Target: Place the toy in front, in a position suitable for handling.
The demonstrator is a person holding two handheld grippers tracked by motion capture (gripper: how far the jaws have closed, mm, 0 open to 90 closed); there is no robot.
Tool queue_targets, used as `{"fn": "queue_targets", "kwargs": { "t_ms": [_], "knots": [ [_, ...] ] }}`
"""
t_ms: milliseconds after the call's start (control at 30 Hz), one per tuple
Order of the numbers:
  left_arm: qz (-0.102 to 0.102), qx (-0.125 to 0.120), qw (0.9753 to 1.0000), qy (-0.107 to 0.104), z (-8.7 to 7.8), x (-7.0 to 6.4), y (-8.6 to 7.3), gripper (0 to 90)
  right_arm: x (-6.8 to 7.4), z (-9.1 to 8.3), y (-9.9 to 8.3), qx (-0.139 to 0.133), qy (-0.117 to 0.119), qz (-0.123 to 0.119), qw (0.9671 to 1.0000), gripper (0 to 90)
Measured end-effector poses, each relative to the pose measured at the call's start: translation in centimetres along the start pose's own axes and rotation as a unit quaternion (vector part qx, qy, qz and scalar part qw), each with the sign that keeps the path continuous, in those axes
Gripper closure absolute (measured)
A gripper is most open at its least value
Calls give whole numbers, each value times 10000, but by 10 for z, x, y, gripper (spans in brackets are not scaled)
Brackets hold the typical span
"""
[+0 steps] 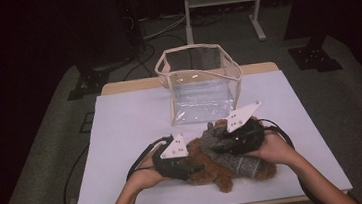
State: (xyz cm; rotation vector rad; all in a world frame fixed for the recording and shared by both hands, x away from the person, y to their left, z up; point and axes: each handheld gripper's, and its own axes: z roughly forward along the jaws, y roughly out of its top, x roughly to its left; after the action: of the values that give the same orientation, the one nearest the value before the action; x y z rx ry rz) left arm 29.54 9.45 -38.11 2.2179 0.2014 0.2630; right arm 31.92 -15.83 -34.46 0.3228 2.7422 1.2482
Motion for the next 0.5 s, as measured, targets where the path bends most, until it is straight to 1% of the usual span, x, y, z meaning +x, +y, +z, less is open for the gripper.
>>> {"fn": "queue_targets", "kwargs": {
  "t_ms": [33,67,100,133,167,200,233,267,300,333,367,400,433,467,500],
  "knots": [
    [-40,-44,10000,-2,-2,2,-2,391,-4,-1,-9,-50,35,155,9999,671],
    [-40,-44,10000,-2,-2,2,-2,384,-4,-1,-9,-50,35,155,9999,671],
    [-96,-63,9999,8,-5,4,-3,374,-8,-6,-19,-153,28,276,9995,674],
    [-96,-63,9999,8,-5,4,-3,367,-8,-6,-19,-153,28,276,9995,674],
    [-102,-41,9999,39,-9,7,-5,355,-10,-14,-29,-208,-12,370,9991,676],
    [-102,-41,9999,39,-9,7,-5,342,-10,-16,-32,-216,-30,387,9990,676],
    [-114,38,9999,88,-11,9,-7,320,-11,-19,-35,-212,-75,412,9989,676],
    [-114,38,9999,88,-11,9,-7,314,-12,-23,-39,-215,-115,464,9986,675],
    [-225,32,9997,67,-11,13,-11,314,-13,-26,-42,-225,-149,506,9984,675],
    [-225,32,9997,67,-11,13,-11,314,-13,-26,-42,-225,-149,506,9984,675],
    [-305,-35,9995,0,-9,15,-14,323,-14,-31,-48,-227,-176,580,9979,674],
    [-305,-35,9995,0,-9,15,-14,332,-15,-33,-50,-234,-182,605,9977,674],
    [-340,-79,9994,-37,-8,15,-14,346,-15,-34,-50,-236,-175,621,9976,673],
    [-342,-74,9994,-79,-6,16,-13,346,-15,-34,-50,-236,-175,621,9976,673],
    [-309,-43,9994,-124,-3,15,-12,361,-13,-34,-46,-186,-205,585,9979,672]
  ]
}}
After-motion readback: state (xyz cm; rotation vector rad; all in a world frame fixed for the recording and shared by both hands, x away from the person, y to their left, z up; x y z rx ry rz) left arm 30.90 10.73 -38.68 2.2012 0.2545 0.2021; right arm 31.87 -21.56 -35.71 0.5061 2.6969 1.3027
